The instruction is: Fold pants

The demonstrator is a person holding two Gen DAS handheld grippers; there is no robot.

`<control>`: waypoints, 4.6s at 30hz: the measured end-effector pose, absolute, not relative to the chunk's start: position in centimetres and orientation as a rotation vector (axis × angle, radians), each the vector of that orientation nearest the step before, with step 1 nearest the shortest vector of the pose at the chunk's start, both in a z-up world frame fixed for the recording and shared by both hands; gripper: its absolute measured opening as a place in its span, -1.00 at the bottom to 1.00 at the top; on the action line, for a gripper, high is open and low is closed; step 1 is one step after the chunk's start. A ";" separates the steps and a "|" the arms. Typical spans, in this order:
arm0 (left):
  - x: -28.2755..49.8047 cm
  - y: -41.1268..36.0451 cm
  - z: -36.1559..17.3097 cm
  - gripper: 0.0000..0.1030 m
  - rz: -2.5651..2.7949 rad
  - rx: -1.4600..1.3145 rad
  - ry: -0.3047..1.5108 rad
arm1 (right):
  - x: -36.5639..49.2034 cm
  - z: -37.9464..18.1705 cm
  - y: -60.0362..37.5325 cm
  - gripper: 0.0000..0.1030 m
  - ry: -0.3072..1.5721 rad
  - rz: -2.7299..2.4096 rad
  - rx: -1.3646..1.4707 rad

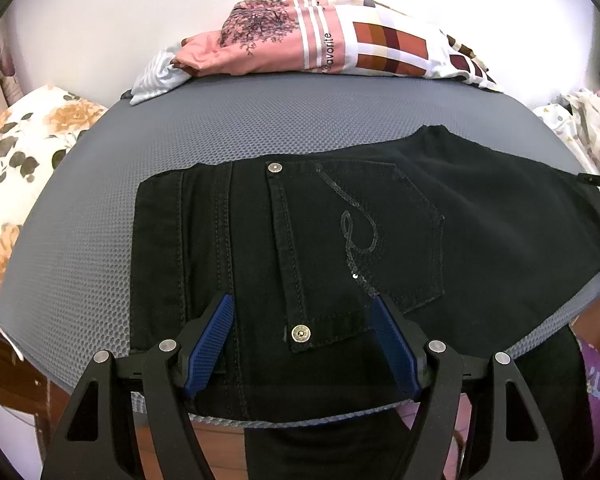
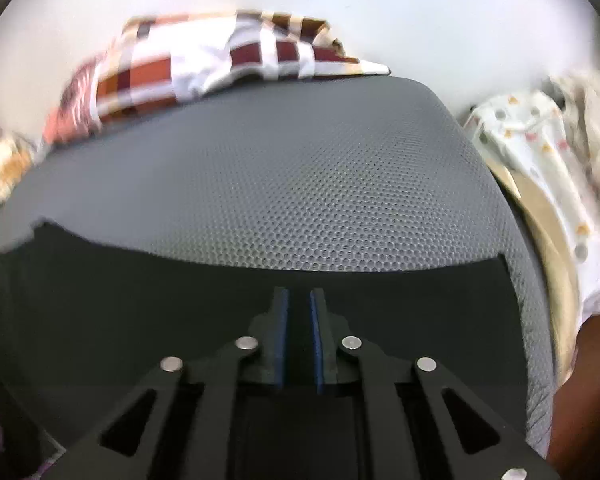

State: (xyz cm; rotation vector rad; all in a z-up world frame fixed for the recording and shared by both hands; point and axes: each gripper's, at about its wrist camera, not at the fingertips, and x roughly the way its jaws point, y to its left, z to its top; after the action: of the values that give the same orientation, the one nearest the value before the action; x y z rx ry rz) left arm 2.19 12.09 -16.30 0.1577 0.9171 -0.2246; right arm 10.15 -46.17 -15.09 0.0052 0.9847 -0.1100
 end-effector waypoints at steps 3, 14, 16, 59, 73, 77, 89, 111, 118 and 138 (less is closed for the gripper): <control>2.3 12.3 -16.2 0.40 -0.221 0.154 0.915 | 11.5 -16.2 -48.5 -0.60 0.999 -0.227 -0.008; 2.7 13.6 -14.8 0.40 -0.182 0.098 0.874 | 13.7 -10.7 -40.4 -0.45 0.883 0.162 0.237; 2.6 13.6 -14.7 0.40 -0.177 0.104 0.871 | 14.7 -10.4 -34.5 -0.44 0.882 0.327 0.154; 0.8 24.7 -13.7 0.40 -0.153 -0.112 1.057 | 23.9 -19.2 -16.4 -0.86 0.945 0.500 -0.058; 1.7 22.4 -14.6 -0.72 -0.259 -0.322 1.108 | 23.9 -19.1 -16.4 -0.82 0.931 0.476 -0.060; 2.3 20.8 -11.5 -0.72 -0.231 -0.217 0.963 | 23.6 -18.8 -16.6 -0.76 0.898 0.456 -0.055; 2.6 22.2 -16.4 -0.50 -0.210 -0.172 1.031 | 23.4 -18.7 -16.7 -0.71 0.879 0.430 -0.062; 4.6 11.6 -14.5 0.85 -0.156 0.196 0.829 | -6.9 -14.0 -55.7 -0.35 0.621 -0.196 0.802; 3.8 11.4 -16.2 0.85 -0.206 0.134 0.830 | -15.8 -16.9 -64.4 -0.34 0.474 -0.314 1.076; 4.2 12.0 -17.2 0.85 -0.210 0.089 0.870 | -9.8 -20.3 -61.0 -0.67 0.542 -0.199 1.135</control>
State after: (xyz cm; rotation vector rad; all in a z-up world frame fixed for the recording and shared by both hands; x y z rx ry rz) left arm 4.21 12.00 -17.21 0.0890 0.8702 -0.2100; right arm -9.82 -61.01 -20.27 1.1349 0.5422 -0.1986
